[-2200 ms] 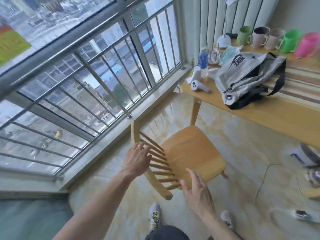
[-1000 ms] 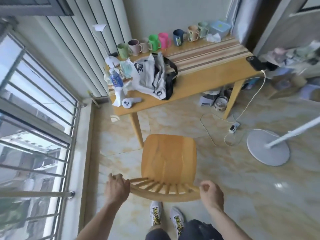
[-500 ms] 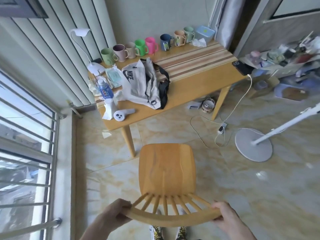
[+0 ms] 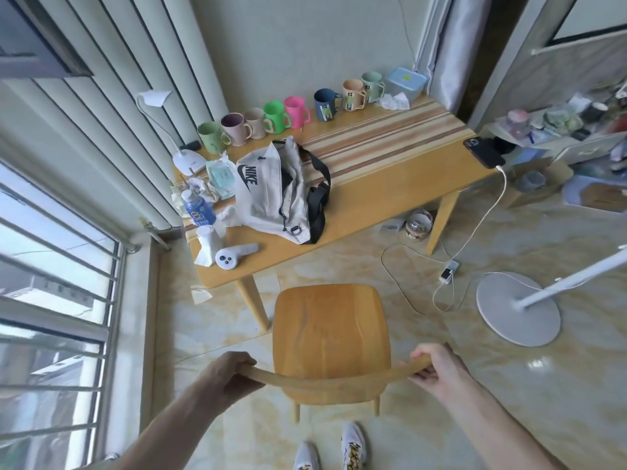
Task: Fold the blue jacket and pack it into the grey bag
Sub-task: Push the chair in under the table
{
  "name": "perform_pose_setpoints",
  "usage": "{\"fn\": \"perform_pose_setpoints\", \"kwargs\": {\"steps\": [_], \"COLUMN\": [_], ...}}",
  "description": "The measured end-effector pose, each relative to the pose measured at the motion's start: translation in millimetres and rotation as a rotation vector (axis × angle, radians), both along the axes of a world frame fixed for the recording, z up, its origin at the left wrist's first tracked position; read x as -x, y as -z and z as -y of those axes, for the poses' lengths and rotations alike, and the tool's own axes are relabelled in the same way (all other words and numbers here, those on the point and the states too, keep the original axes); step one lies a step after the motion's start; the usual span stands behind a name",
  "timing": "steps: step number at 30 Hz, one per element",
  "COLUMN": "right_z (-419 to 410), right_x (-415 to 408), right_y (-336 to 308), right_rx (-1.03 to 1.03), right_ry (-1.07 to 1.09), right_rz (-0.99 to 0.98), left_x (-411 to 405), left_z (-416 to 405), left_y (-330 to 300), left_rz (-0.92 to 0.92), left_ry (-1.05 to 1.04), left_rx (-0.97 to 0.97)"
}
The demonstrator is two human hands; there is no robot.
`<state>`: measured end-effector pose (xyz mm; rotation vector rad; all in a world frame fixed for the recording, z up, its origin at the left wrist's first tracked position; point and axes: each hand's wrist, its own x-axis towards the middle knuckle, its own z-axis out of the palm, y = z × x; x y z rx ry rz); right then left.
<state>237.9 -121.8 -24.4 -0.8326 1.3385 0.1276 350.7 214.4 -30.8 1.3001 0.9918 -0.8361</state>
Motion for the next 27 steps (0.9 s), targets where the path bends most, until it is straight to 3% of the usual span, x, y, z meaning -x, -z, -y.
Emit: {"fn": "perform_pose_setpoints", "kwargs": {"steps": [11,18,27], "right_z": [87,129,173], "right_x": [-141,-243,-331], "right_y": [-5,23,61], "right_rx": [0.047,0.070,0.014], "right_ry": [-0.158,-0.175,-0.170], "right_rz": [0.050,0.044,0.066], "left_x": [-94,-176,-233], "left_z": [69,107,155], "left_y": [8,41,59], "left_rz": [0.023,0.036,0.058], "left_ry": [-0.093,-0.180,-0.242], "left_rx": [0.040,0.110,0.016]}}
